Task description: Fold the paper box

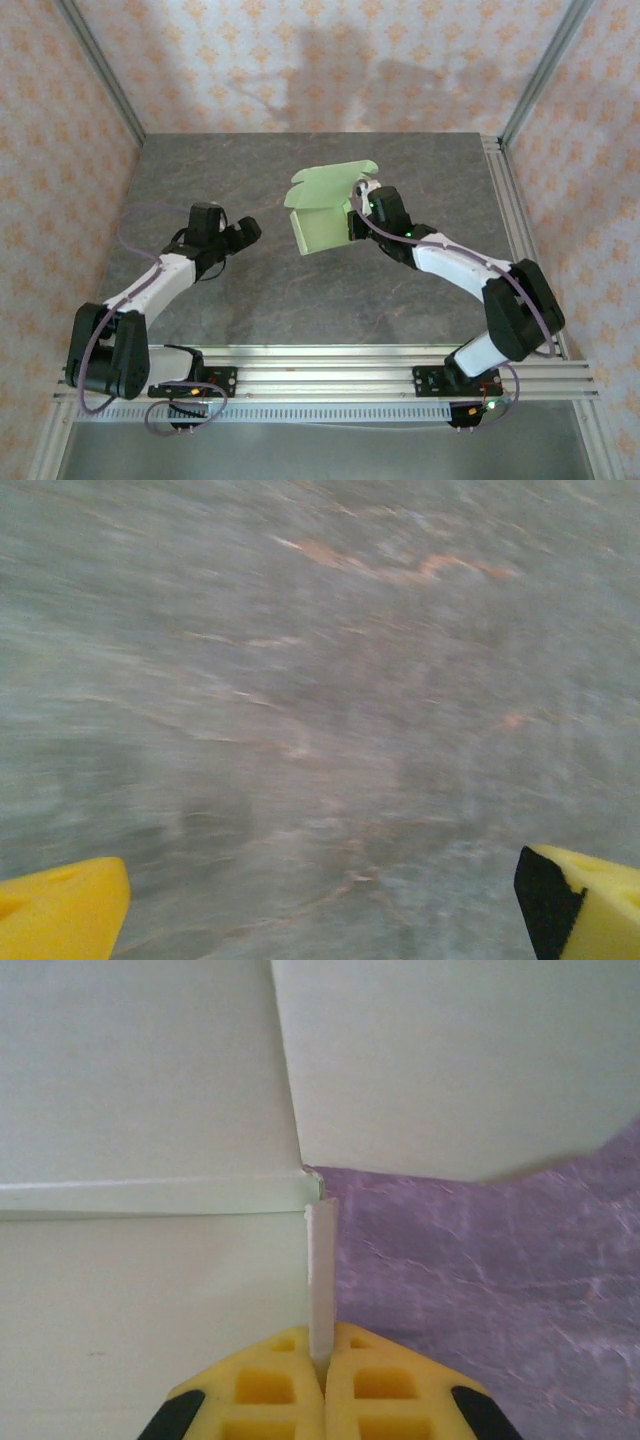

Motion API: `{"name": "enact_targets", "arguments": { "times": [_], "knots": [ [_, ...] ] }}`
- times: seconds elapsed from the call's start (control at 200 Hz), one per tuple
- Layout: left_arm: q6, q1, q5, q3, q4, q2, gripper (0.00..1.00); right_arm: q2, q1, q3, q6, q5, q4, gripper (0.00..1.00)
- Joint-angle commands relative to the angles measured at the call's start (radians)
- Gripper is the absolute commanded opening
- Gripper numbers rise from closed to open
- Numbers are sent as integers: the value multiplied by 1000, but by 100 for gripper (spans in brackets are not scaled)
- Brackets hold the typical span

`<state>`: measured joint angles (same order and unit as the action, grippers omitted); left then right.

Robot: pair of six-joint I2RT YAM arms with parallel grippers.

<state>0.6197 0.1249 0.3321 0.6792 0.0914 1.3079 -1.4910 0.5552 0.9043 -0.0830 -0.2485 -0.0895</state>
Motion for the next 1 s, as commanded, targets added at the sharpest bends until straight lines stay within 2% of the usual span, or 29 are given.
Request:
{"name": "enact_targets", "arguments": {
  "times": [0.0,0.12,0.335,0.561,0.866,0.996],
  "knots": [
    [31,29,245,-8,-266,41,96,48,-5,-33,-29,-132,-163,3],
    [1,111,305,19,-327,53,90,61,-6,-52,-58,-189,-217,4],
    [3,213,360,64,-381,82,71,51,-6,-52,-84,-264,-261,4],
    [45,259,380,101,-436,139,69,40,20,-38,-30,-232,-221,4],
    [98,285,371,151,-479,177,71,11,96,-3,115,-31,-110,5],
    [92,286,347,158,-452,184,74,25,102,-10,115,19,-109,5]
  ]
}}
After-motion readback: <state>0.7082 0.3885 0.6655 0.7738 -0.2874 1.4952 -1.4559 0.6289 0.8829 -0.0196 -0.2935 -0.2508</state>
